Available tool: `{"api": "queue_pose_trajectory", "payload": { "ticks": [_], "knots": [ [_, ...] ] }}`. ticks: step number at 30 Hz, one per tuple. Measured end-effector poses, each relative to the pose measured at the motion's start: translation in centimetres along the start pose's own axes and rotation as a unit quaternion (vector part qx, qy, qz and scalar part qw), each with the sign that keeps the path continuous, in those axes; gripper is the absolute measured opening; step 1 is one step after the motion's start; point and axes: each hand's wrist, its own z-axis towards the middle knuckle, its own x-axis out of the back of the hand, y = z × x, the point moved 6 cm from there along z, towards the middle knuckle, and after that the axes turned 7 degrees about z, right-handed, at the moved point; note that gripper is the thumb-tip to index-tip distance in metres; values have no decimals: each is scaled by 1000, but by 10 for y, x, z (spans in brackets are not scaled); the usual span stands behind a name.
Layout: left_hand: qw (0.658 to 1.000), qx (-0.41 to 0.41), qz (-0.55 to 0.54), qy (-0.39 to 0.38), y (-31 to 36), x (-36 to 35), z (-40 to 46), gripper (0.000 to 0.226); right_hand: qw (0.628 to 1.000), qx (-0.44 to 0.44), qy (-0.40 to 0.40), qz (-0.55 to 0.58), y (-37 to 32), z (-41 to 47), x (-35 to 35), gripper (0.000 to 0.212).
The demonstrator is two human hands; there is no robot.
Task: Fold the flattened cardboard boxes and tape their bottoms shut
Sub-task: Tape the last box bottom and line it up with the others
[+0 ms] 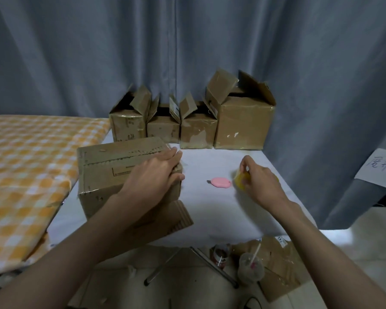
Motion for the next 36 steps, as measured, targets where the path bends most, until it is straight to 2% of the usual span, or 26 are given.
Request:
{"api": "queue_pose_trajectory", "payload": {
  "ticks": [3,7,10,14,17,21,25,29,36],
  "knots": [
    [999,-44,-30,1,-10,4,-8,62,1000,2,-19,4,0,-1,-10,28],
    [993,-102,-47,-22,-25,11,-25,68,998,-26,-49,-18,1,2,-14,26],
    [991,-114,-68,-12,-34,14,-36,71,998,-31,-18,-49,-16,8,-8,26],
    [991,-99,-83,21,-38,15,-41,76,990,49,47,126,-66,18,-9,10],
    [991,-96,-92,25,-38,13,-41,75,969,59,27,238,-101,31,-19,15],
    [992,-103,-62,23,-36,9,-42,65,947,77,0,313,-132,52,-38,23],
    [993,-106,-46,29,-36,6,-44,62,931,61,-40,358,-148,68,-57,26],
    [993,-109,-46,26,-37,6,-44,63,931,47,-76,354,-151,79,-72,25],
    [994,-103,-40,24,-37,7,-43,65,926,36,-95,363,-149,84,-75,20]
  ]
}}
